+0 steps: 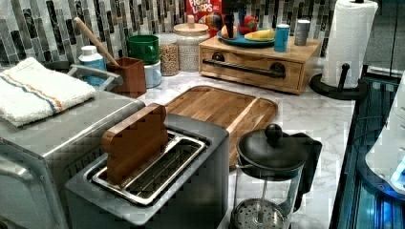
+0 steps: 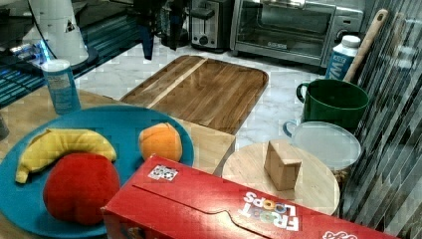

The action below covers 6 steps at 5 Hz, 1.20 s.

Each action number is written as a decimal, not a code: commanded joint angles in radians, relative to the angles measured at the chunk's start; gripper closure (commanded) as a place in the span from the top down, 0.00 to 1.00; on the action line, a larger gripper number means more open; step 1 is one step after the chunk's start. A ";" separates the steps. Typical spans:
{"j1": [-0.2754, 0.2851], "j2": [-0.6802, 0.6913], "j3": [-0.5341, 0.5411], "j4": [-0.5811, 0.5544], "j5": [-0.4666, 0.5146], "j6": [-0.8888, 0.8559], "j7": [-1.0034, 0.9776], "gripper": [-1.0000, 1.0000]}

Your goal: Open the drawer.

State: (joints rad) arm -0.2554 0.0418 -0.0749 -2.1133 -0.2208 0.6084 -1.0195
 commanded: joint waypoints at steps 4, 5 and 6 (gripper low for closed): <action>-0.036 0.059 -0.014 -0.157 0.046 0.289 -0.090 1.00; -0.040 0.073 -0.021 -0.178 0.028 0.329 -0.077 1.00; -0.049 0.098 -0.022 -0.198 0.007 0.382 -0.051 1.00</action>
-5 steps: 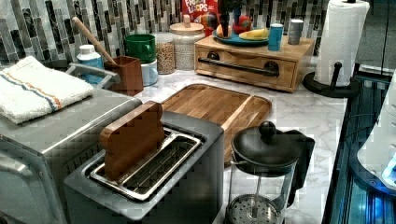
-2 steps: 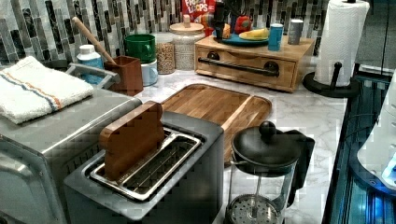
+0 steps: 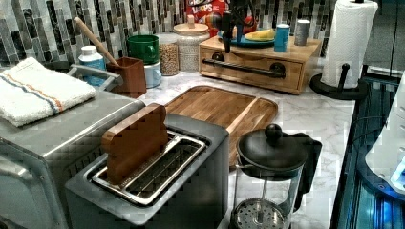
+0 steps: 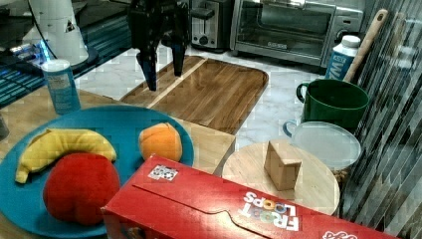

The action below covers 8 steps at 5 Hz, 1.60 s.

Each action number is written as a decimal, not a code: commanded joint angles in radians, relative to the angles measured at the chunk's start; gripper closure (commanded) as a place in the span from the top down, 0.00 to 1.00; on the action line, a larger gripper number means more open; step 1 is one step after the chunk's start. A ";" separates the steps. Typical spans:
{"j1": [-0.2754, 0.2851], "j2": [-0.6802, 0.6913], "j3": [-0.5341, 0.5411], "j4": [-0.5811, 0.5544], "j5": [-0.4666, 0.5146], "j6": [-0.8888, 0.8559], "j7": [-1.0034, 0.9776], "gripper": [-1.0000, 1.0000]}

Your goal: Open the drawer.

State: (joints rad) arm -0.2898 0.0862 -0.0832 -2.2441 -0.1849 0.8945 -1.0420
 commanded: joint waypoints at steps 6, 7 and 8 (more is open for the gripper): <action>0.033 0.122 0.017 -0.058 -0.011 0.175 0.017 1.00; 0.051 0.157 0.042 -0.049 -0.010 0.234 0.017 1.00; 0.070 0.193 0.074 0.007 0.011 0.165 -0.022 1.00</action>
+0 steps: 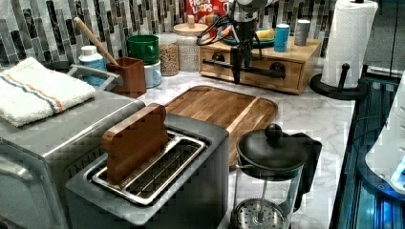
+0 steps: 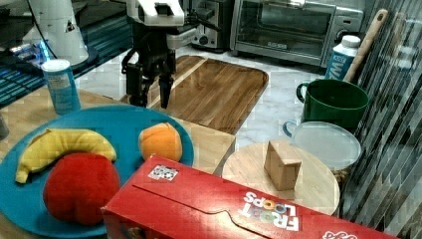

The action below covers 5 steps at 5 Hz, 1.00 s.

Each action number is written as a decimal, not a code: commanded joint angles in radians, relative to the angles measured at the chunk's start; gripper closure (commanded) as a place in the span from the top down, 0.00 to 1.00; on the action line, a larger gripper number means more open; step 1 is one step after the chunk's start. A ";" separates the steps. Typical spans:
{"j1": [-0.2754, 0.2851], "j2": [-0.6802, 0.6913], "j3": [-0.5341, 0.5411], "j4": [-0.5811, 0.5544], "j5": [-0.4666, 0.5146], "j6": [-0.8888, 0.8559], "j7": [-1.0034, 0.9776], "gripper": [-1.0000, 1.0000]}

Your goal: Open the drawer.

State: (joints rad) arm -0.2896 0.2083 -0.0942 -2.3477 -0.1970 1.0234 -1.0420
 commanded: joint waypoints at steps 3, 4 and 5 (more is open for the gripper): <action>0.188 0.038 0.165 0.133 -0.013 -0.100 0.188 1.00; 0.205 0.052 0.193 0.147 -0.014 -0.111 0.241 1.00; 0.214 0.048 0.224 0.139 0.019 -0.112 0.248 1.00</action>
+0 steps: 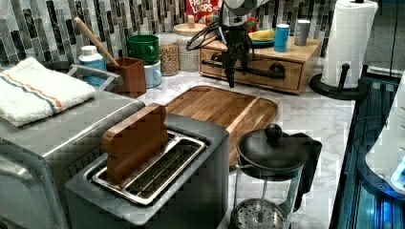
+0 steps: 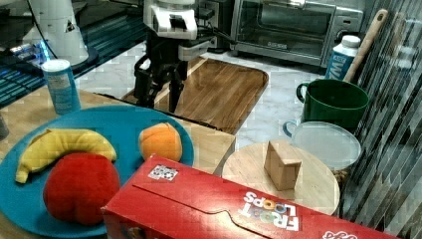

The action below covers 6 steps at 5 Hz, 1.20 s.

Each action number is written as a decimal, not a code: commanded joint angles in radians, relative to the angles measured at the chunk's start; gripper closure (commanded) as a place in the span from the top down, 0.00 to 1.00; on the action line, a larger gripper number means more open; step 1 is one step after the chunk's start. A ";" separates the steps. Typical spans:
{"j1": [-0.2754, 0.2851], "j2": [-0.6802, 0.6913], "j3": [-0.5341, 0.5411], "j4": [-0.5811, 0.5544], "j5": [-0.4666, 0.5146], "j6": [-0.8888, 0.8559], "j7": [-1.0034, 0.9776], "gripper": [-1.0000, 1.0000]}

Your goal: Open the drawer.

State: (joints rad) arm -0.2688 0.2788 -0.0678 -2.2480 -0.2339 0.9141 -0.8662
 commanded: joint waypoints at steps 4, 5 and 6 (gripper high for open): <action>0.114 -0.060 0.313 0.038 0.130 -0.106 0.101 1.00; 0.100 -0.056 0.340 0.060 0.177 -0.134 0.110 1.00; 0.121 -0.045 0.335 0.080 0.206 -0.142 0.124 1.00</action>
